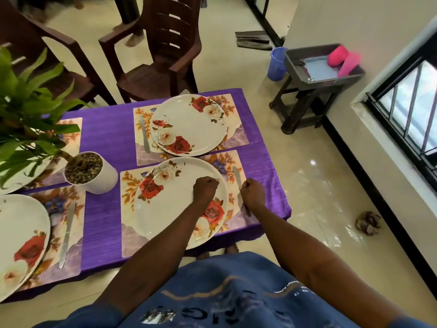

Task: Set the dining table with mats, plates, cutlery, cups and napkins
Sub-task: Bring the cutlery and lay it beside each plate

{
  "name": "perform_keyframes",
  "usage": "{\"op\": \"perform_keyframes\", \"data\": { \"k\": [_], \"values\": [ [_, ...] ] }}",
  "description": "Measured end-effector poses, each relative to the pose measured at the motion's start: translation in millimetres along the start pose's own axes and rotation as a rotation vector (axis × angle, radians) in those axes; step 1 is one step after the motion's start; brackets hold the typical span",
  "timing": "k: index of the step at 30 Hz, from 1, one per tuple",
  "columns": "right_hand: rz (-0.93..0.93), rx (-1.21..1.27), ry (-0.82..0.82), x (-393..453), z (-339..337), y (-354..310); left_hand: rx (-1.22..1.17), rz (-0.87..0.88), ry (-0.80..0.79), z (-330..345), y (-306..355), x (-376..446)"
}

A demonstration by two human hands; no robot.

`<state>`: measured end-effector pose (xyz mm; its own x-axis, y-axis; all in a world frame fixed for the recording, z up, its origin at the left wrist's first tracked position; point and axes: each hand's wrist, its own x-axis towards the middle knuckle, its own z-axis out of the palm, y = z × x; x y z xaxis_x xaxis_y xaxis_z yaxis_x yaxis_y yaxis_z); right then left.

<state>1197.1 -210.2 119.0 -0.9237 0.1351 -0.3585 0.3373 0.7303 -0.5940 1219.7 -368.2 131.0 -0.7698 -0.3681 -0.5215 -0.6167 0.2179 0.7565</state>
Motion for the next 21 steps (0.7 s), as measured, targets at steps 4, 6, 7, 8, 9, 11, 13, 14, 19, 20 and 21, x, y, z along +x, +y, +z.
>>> {"op": "perform_keyframes", "data": {
  "k": [4,6,7,8,9,11,13,14,19,20,21],
  "values": [
    [0.01,0.044,-0.02,-1,-1,0,-0.009,0.02,-0.002,-1,-3,-1],
    [0.024,0.083,-0.028,0,-2,-1,-0.016,0.023,0.001,-3,-3,-1],
    [0.034,0.094,-0.027,1,-2,-1,-0.014,0.035,0.003,-3,-3,0],
    [0.047,0.104,-0.022,2,-2,-1,-0.013,0.049,0.007,-3,-4,1],
    [0.065,0.117,-0.018,2,-2,1,-0.014,0.063,0.012,-2,-4,2],
    [0.093,0.156,-0.006,1,-5,2,-0.02,0.074,0.025,1,-2,2],
    [0.105,0.177,-0.002,-1,-7,6,-0.011,0.071,0.05,7,4,0],
    [0.108,0.182,-0.008,-1,-8,9,-0.004,0.069,0.066,12,8,-1],
    [0.063,0.194,0.018,10,-20,14,-0.003,0.133,0.149,44,35,-9],
    [0.023,0.162,0.029,15,-27,12,0.007,0.152,0.142,51,41,-9],
    [-0.02,0.119,0.046,19,-34,9,0.022,0.183,0.132,58,46,-9]
  ]
}}
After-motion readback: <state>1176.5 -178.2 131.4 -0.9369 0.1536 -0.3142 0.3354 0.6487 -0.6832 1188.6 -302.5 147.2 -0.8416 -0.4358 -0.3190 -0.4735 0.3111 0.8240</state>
